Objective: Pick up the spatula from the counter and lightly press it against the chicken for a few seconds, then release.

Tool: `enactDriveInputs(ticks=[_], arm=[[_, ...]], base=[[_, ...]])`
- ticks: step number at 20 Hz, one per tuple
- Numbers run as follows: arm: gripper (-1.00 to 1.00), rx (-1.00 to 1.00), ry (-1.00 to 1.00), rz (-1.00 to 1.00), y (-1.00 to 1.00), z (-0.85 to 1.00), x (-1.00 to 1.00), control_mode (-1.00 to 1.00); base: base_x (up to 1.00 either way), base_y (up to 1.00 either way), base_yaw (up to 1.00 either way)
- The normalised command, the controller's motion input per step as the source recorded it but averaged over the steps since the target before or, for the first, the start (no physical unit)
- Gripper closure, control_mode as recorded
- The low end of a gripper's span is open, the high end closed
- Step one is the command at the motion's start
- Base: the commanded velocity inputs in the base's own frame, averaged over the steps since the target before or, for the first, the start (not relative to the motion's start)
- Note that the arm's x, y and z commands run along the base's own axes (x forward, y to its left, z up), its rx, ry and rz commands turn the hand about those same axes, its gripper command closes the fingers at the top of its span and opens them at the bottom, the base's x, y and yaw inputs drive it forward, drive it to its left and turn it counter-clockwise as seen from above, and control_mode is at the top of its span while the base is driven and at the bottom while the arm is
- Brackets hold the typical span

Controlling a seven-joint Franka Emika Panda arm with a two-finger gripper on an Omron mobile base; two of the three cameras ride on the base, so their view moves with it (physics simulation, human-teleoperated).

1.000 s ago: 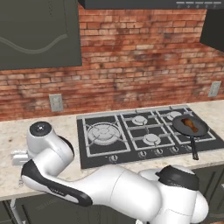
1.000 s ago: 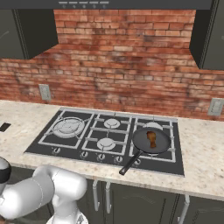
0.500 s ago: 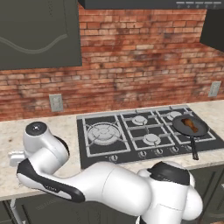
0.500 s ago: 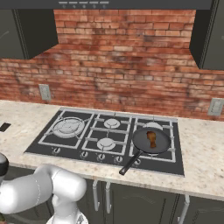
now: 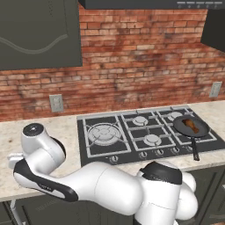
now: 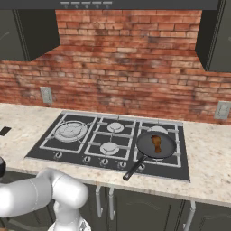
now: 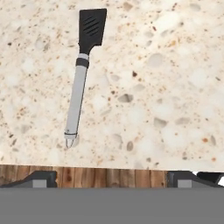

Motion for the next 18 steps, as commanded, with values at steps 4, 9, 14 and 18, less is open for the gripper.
enactDriveInputs(ticks=[4, 9, 14, 18], arm=[[-1.00, -0.03, 0.01, 0.00, 0.08, -0.10, 0.08, -1.00], [-1.00, -0.03, 0.01, 0.00, 0.08, -0.07, 0.11, -1.00], [-1.00, -0.03, 0.02, 0.00, 0.07, -0.12, 0.09, -1.00], [-1.00, -0.03, 0.02, 0.00, 0.09, -0.11, 0.06, -1.00]], base=[[0.00, 0.00, 0.00], [0.00, 0.00, 0.00], [0.00, 0.00, 0.00], [0.00, 0.00, 0.00]])
